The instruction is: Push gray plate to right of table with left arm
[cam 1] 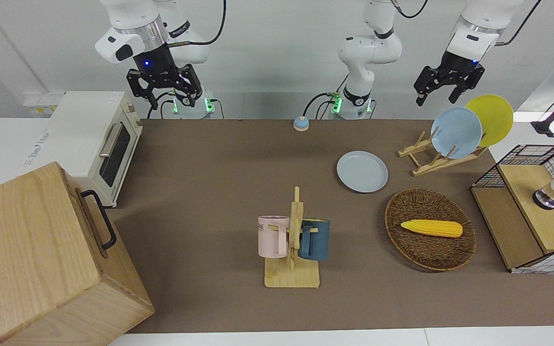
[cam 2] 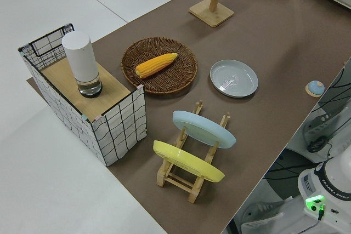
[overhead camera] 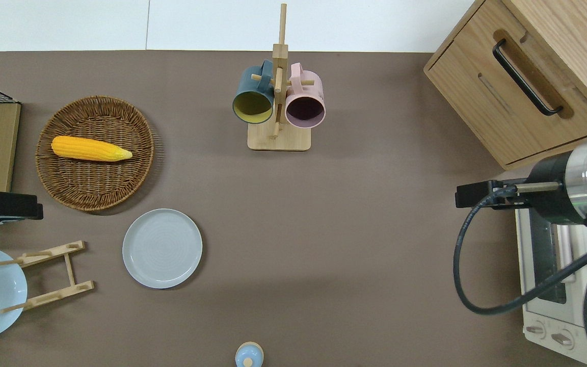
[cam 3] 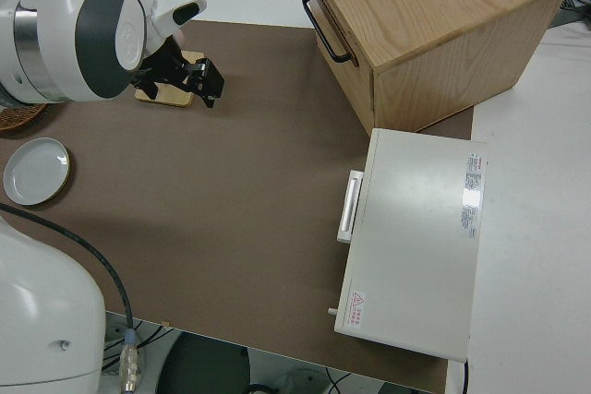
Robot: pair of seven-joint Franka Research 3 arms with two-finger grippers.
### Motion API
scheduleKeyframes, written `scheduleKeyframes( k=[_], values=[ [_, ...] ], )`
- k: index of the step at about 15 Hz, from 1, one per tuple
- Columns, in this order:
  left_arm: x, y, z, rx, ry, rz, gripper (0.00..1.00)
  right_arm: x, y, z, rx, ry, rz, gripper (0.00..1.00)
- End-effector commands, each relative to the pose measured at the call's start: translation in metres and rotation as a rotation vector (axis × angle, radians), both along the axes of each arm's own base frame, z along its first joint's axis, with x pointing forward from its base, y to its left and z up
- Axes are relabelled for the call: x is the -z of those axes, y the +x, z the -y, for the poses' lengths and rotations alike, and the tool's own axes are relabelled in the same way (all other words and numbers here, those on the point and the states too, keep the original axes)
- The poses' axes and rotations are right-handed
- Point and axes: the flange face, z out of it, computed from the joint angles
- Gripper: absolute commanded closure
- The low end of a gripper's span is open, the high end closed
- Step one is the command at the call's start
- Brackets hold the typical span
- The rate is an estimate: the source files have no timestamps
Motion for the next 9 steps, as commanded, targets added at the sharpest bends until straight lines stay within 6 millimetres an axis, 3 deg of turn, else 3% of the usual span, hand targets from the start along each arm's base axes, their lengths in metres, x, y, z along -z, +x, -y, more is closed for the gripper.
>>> scheduleKeyframes(
  k=[1, 9],
  values=[
    [-0.0050, -0.0002, 0.0158, 0.041, 0.017, 0.011, 0.01, -0.0030, 0.0011, -0.0001, 0.002, 0.018, -0.002, 0.005],
    [-0.0059, -0.0010, 0.0219, 0.041, 0.014, 0.014, 0.01, -0.0030, 0.0011, -0.0001, 0.002, 0.018, -0.002, 0.005]
  ],
)
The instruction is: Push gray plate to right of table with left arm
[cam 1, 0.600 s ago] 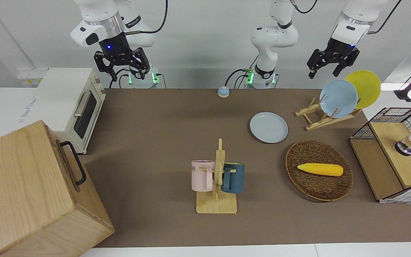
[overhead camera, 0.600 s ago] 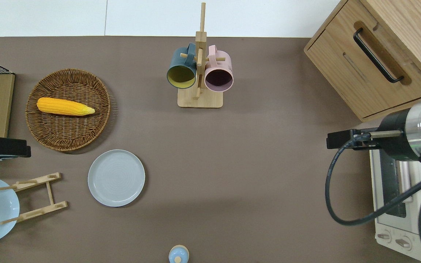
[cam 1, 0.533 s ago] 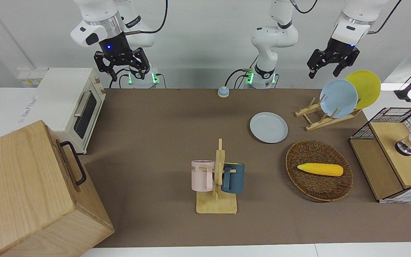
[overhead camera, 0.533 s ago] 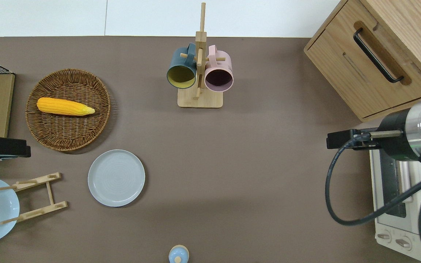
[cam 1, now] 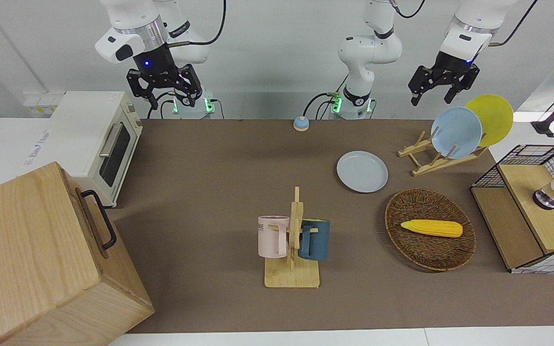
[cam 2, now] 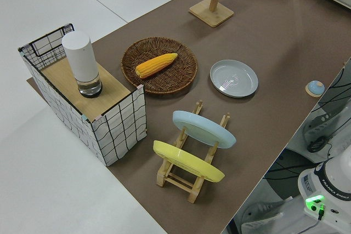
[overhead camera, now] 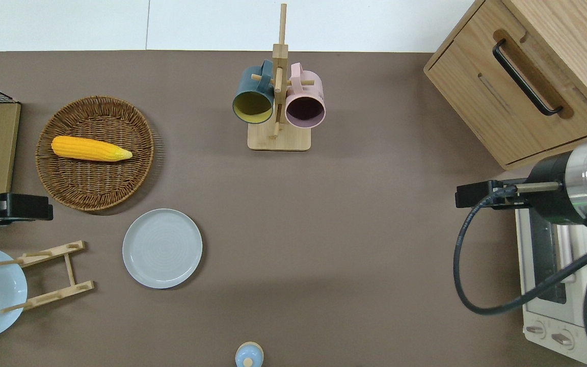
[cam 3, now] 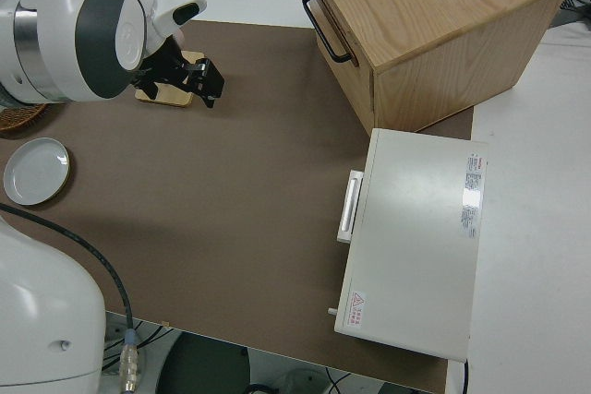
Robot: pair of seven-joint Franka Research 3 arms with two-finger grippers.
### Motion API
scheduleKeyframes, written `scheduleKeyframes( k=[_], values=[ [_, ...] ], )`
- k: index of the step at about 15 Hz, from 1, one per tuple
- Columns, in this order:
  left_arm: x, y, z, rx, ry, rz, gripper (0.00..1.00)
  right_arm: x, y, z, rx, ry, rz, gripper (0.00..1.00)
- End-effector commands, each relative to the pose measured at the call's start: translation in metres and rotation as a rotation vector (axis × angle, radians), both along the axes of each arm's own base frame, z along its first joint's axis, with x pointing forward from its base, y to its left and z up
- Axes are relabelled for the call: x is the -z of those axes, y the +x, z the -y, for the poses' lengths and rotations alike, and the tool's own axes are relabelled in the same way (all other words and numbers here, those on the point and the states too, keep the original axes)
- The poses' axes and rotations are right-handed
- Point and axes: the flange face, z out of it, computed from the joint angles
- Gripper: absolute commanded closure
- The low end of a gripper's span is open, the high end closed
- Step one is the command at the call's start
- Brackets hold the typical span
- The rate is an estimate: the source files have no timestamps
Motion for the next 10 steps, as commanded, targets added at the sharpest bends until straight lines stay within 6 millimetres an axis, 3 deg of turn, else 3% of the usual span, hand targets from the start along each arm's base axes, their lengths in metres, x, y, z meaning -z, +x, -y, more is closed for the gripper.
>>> scheduleKeyframes(
  k=[1, 6, 10],
  values=[
    [-0.008, -0.002, 0.005, 0.011, 0.011, 0.017, 0.01, -0.003, 0.001, 0.000, 0.002, 0.016, -0.001, 0.005],
    [-0.010, -0.004, 0.007, 0.011, 0.010, 0.020, 0.01, -0.003, 0.001, 0.000, 0.002, 0.018, -0.002, 0.005],
    [-0.005, -0.017, -0.001, 0.013, 0.007, 0.001, 0.01, -0.004, 0.001, 0.000, 0.002, 0.018, 0.000, 0.005]
  ],
)
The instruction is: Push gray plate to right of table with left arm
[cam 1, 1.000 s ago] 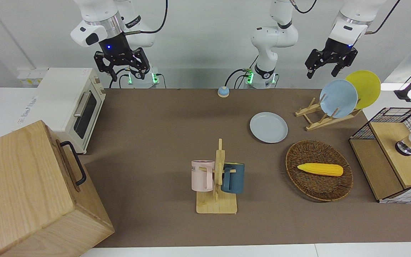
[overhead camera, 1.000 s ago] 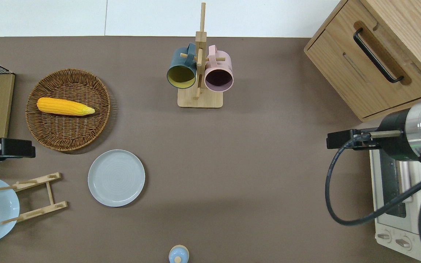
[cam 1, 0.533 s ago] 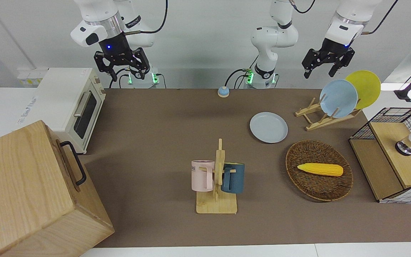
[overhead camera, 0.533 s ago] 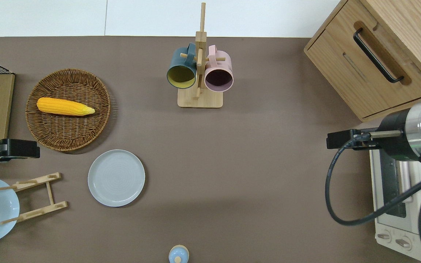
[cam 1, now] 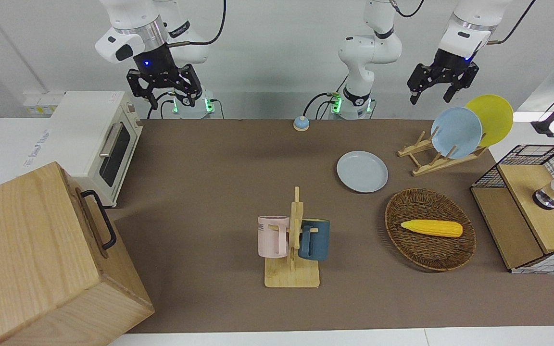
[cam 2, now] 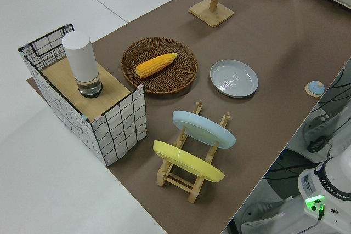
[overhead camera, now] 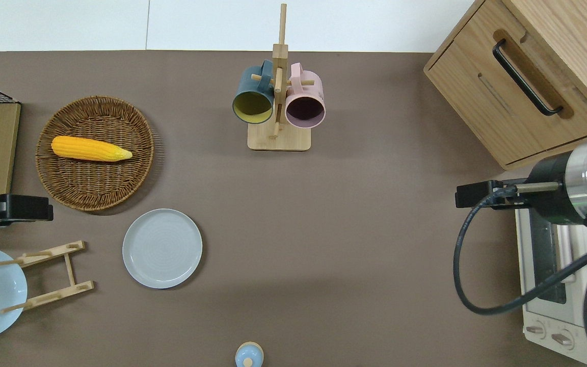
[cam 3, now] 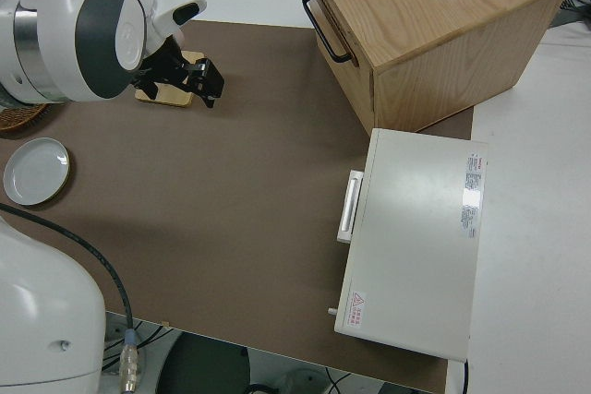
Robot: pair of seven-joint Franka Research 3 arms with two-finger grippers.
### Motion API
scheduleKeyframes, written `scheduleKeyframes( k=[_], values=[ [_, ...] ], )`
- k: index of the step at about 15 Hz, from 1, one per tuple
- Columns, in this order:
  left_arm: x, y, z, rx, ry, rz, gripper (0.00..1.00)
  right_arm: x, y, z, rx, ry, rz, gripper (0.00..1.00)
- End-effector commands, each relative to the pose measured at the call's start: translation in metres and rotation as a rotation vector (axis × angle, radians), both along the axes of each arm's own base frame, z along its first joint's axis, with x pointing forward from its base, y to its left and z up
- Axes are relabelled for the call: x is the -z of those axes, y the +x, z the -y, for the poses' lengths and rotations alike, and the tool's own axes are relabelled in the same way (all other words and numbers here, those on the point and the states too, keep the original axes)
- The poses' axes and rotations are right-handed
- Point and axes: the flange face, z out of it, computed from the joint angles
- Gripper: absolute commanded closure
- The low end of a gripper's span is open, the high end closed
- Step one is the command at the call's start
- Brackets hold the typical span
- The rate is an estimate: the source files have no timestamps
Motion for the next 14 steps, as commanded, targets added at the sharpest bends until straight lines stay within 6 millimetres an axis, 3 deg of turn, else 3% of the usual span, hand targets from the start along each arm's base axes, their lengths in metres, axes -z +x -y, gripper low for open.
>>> scheduleKeyframes(
  k=[1, 10, 14],
  values=[
    [0.005, -0.019, -0.006, 0.006, 0.008, -0.015, 0.01, -0.003, 0.001, 0.000, 0.002, 0.018, -0.002, 0.005],
    [0.038, -0.012, -0.033, -0.034, -0.029, -0.007, 0.01, -0.003, 0.001, 0.000, 0.002, 0.018, -0.002, 0.005],
    [0.048, -0.011, -0.028, -0.007, -0.032, -0.023, 0.01, -0.003, 0.001, 0.000, 0.002, 0.018, -0.002, 0.005]
  ],
)
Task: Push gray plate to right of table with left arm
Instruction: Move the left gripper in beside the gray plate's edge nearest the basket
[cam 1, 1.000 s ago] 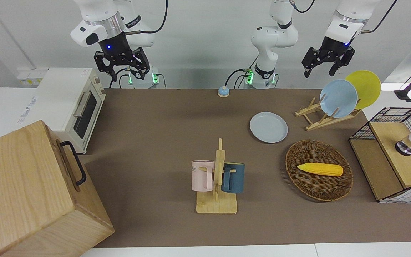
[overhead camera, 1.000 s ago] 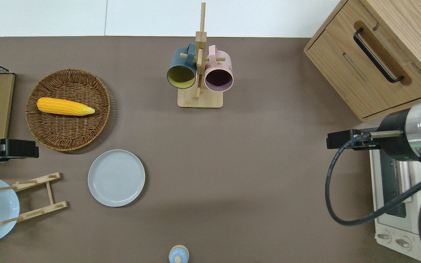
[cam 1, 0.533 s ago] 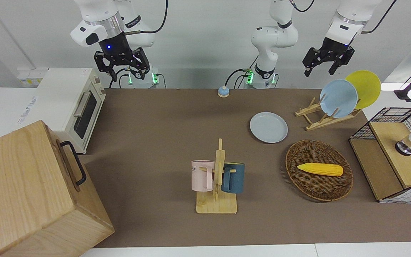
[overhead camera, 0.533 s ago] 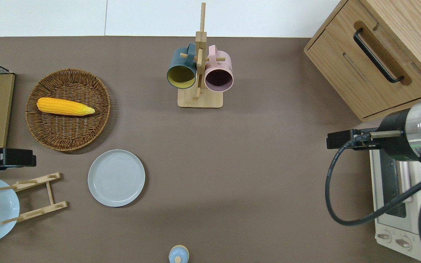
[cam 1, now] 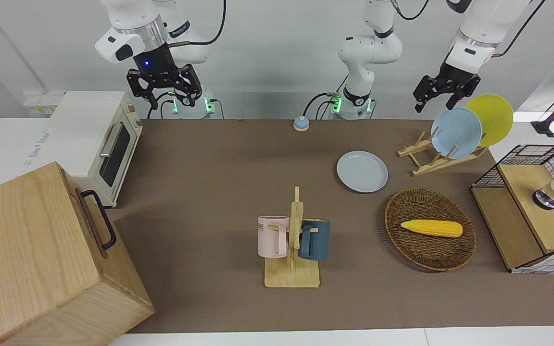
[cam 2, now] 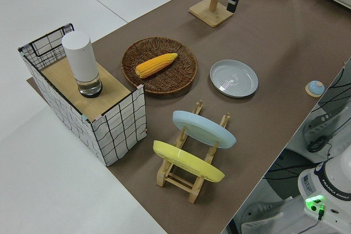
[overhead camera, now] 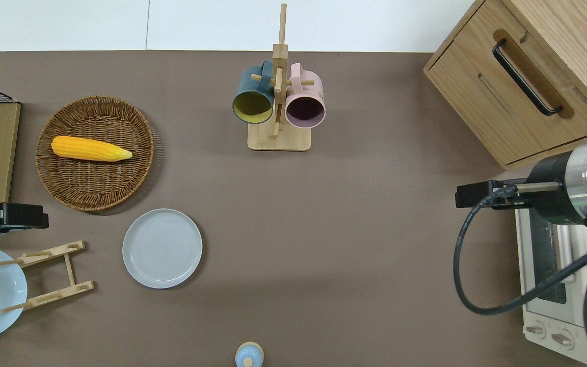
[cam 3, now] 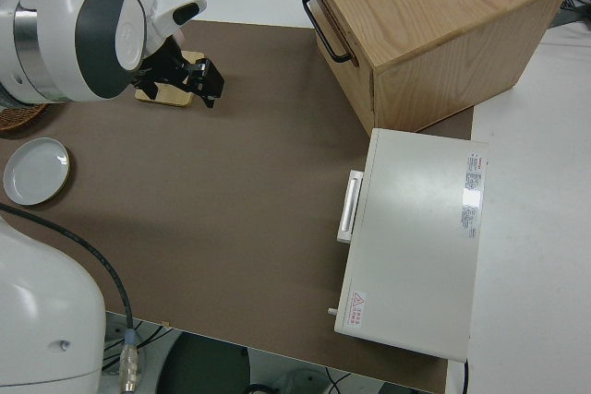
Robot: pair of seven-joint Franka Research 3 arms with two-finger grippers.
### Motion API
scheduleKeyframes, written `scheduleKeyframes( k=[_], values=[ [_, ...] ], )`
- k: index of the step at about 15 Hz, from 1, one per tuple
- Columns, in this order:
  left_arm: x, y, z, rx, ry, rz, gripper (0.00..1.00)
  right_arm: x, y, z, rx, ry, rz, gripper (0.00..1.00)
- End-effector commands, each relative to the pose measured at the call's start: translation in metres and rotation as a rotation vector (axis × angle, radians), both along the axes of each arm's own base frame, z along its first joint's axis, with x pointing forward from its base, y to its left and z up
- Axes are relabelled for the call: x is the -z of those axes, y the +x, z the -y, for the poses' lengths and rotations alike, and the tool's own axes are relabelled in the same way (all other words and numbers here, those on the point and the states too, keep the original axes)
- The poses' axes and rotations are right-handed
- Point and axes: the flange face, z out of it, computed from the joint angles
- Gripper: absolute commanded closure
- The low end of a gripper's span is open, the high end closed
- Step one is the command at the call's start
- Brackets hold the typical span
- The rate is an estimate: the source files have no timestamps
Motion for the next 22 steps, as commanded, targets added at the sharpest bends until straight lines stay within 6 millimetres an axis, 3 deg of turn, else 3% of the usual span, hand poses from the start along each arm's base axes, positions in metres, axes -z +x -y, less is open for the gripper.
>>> scheduleKeyframes(
  k=[1, 3, 6, 8, 9, 12, 15, 17, 22],
  values=[
    [0.019, -0.005, 0.005, 0.068, -0.012, -0.013, 0.01, -0.003, 0.001, 0.000, 0.002, 0.018, -0.002, 0.005],
    [0.050, -0.004, 0.006, 0.096, -0.011, -0.042, 0.01, -0.003, 0.001, 0.000, 0.002, 0.018, 0.000, 0.005],
    [0.059, -0.003, 0.003, 0.080, -0.014, -0.041, 0.01, -0.003, 0.001, 0.000, 0.002, 0.018, -0.002, 0.005],
    [0.108, -0.002, 0.005, 0.080, -0.015, -0.067, 0.01, -0.003, 0.001, 0.000, 0.002, 0.018, 0.000, 0.005],
    [0.121, -0.005, 0.005, 0.080, -0.014, -0.069, 0.01, -0.003, 0.001, 0.000, 0.002, 0.018, -0.002, 0.005],
    [0.143, -0.010, 0.002, 0.081, -0.017, -0.094, 0.01, -0.003, 0.001, 0.000, 0.002, 0.018, -0.002, 0.005],
    [0.186, -0.021, -0.011, 0.067, -0.024, -0.109, 0.01, -0.003, 0.001, 0.000, 0.002, 0.018, -0.002, 0.005],
    [0.200, -0.025, -0.011, 0.060, -0.042, -0.115, 0.01, -0.003, 0.001, 0.000, 0.002, 0.018, -0.002, 0.005],
    [0.265, -0.041, -0.008, 0.045, -0.052, -0.071, 0.01, -0.002, 0.001, 0.000, 0.002, 0.018, -0.003, 0.005]
  ],
)
